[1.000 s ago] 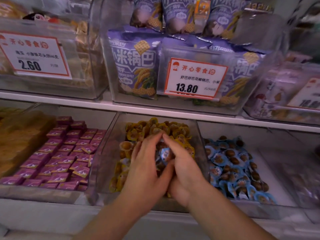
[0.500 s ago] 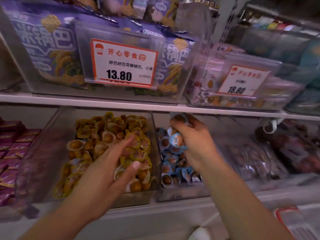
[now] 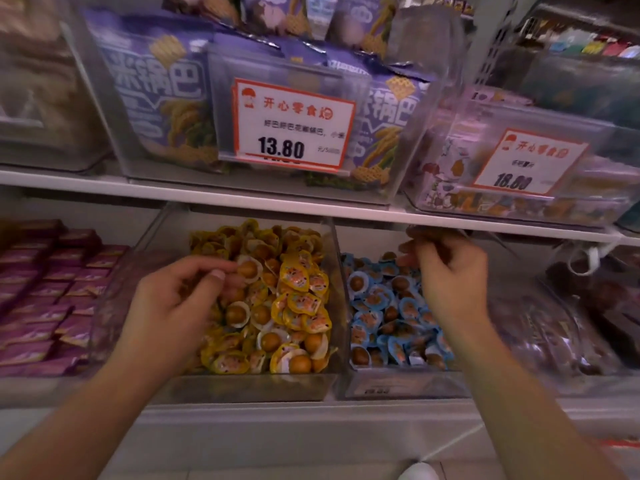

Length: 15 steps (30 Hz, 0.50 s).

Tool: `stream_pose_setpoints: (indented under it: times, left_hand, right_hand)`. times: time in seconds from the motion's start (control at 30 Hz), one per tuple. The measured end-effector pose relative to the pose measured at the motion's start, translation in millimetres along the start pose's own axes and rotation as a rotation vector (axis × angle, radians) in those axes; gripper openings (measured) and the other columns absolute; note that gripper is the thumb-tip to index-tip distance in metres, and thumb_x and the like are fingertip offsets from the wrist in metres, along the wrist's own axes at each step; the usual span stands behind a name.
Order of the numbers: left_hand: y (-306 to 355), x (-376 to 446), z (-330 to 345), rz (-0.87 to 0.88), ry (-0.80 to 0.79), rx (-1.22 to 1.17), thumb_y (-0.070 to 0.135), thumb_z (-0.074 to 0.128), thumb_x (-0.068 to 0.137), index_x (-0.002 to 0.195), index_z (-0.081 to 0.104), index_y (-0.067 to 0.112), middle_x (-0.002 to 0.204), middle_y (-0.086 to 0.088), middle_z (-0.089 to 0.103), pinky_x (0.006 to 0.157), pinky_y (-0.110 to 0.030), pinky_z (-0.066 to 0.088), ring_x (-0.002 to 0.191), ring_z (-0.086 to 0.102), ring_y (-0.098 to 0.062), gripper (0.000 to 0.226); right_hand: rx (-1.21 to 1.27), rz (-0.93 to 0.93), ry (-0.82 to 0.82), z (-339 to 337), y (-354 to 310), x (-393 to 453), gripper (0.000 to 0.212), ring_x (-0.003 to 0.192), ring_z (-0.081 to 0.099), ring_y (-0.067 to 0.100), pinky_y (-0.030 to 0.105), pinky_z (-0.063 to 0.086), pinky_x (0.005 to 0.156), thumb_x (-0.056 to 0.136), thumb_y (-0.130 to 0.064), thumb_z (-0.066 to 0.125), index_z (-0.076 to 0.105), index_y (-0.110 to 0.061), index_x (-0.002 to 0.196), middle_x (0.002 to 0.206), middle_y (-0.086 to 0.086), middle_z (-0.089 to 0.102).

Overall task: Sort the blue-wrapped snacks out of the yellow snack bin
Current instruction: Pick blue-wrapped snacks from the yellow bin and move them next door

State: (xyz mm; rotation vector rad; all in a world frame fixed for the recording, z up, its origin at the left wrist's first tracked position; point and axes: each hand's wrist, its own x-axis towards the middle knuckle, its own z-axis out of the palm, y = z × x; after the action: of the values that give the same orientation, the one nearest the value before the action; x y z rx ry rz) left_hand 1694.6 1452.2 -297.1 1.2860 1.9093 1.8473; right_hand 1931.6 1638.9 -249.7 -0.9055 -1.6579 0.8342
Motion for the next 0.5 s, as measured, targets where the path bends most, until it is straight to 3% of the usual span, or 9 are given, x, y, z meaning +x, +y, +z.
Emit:
stream_pose_setpoints:
  times: [0.07,0.13,0.2,0.3,0.4,0.5]
  left_hand:
    - [4,-1,-7,-0.046,0.018,-0.044,0.015,0.056,0.09,0.09,0.075,0.033,0.079,0.003,0.076,0.064,-0.025,0.058,0.075,0.073,-0.018,0.026]
    - [7,-4,-20,-0.041,0.037,0.007,0.011,0.057,0.09,0.088,0.075,0.027,0.076,0.0,0.074,0.068,-0.042,0.058,0.072,0.071,-0.027,0.024]
    - [11,-11,-33,0.017,0.024,0.084,0.015,0.055,0.087,0.089,0.074,0.025,0.077,0.004,0.074,0.07,-0.038,0.058,0.076,0.071,-0.018,0.022]
    - [12,-24,-50,0.08,-0.084,0.205,0.017,0.052,0.083,0.089,0.074,0.027,0.084,0.012,0.073,0.074,-0.022,0.055,0.084,0.07,-0.007,0.025]
    - [10,-30,-60,0.073,-0.286,0.347,0.01,0.052,0.084,0.092,0.075,0.023,0.091,0.012,0.071,0.079,-0.025,0.052,0.089,0.066,-0.004,0.027]
    - [9,-33,-62,0.066,-0.421,0.439,0.006,0.051,0.086,0.098,0.074,0.018,0.099,0.006,0.069,0.082,-0.017,0.045,0.092,0.062,-0.004,0.029]
  right_hand:
    - [-0.016,-0.132,-0.217,28,-18,-24,0.024,0.074,0.071,0.01,0.024,0.057,0.065,0.092,-0.019,0.052,0.071,-0.033,0.094,0.085,-0.014,0.075]
    - [-0.107,-0.22,-0.582,59,-31,-48,0.028,0.081,0.068,0.004,0.02,0.054,0.066,0.093,-0.033,0.047,0.071,-0.036,0.107,0.094,-0.02,0.072]
    - [-0.268,-0.245,-0.972,88,-38,-67,0.033,0.089,0.062,-0.008,0.013,0.048,0.072,0.097,-0.035,0.043,0.068,-0.036,0.119,0.098,-0.024,0.068]
    - [-0.36,-0.042,-1.375,118,-37,-77,0.034,0.107,0.057,-0.002,0.01,0.039,0.096,0.106,-0.032,0.039,0.067,-0.023,0.123,0.121,-0.011,0.067]
    - [-0.418,0.044,-1.503,137,-34,-76,0.042,0.115,0.055,0.005,0.006,0.035,0.095,0.108,-0.033,0.032,0.065,-0.014,0.125,0.129,-0.002,0.064]
    - [-0.395,0.052,-1.449,154,-29,-73,0.037,0.113,0.059,0.012,0.027,0.048,0.099,0.108,-0.024,0.033,0.064,-0.014,0.126,0.123,-0.004,0.064]
